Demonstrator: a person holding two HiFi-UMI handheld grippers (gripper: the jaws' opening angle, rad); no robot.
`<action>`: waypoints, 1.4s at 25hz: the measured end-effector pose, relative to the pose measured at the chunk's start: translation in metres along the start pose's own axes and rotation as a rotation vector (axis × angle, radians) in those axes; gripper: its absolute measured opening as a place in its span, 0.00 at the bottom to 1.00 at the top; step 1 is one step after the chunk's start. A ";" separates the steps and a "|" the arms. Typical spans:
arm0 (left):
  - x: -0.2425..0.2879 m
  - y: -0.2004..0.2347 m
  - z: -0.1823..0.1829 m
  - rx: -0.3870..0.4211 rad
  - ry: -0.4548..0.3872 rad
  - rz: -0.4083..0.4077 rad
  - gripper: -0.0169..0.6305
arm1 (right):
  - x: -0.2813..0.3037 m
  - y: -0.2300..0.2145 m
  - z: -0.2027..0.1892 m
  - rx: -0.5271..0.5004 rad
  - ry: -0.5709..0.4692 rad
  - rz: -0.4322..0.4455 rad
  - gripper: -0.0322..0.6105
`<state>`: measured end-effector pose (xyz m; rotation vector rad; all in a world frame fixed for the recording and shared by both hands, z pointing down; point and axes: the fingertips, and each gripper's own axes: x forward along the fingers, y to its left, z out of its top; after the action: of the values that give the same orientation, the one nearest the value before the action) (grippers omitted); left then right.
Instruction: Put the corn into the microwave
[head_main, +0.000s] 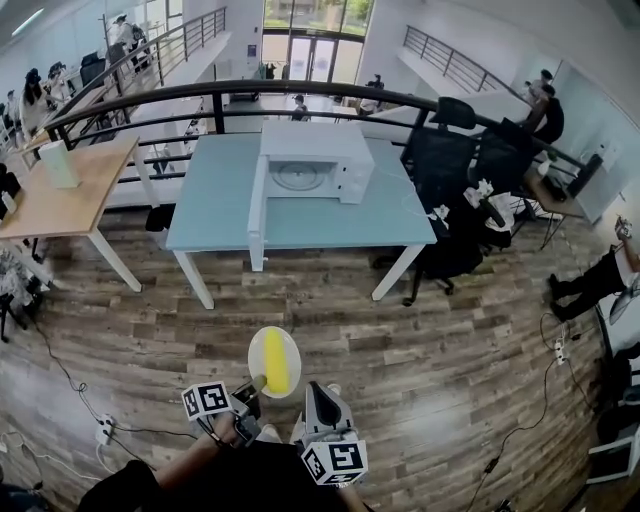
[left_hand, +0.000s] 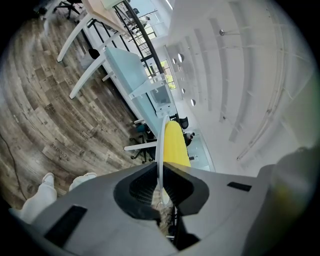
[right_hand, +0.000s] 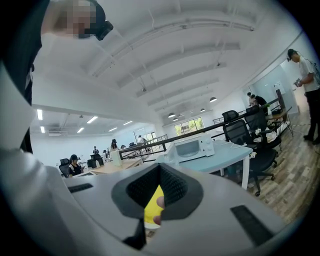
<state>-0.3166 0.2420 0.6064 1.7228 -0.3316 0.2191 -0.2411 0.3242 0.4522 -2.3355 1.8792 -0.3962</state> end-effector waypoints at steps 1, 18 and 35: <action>0.005 -0.001 0.002 0.002 0.001 0.002 0.06 | 0.004 -0.004 0.003 0.000 -0.001 -0.002 0.06; 0.103 -0.027 0.039 -0.021 -0.032 0.007 0.06 | 0.074 -0.093 0.029 0.010 0.038 0.038 0.06; 0.176 -0.059 0.061 -0.072 -0.142 0.042 0.06 | 0.122 -0.171 0.061 0.031 0.061 0.151 0.06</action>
<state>-0.1329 0.1740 0.5983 1.6648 -0.4746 0.1145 -0.0400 0.2397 0.4530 -2.1668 2.0452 -0.4803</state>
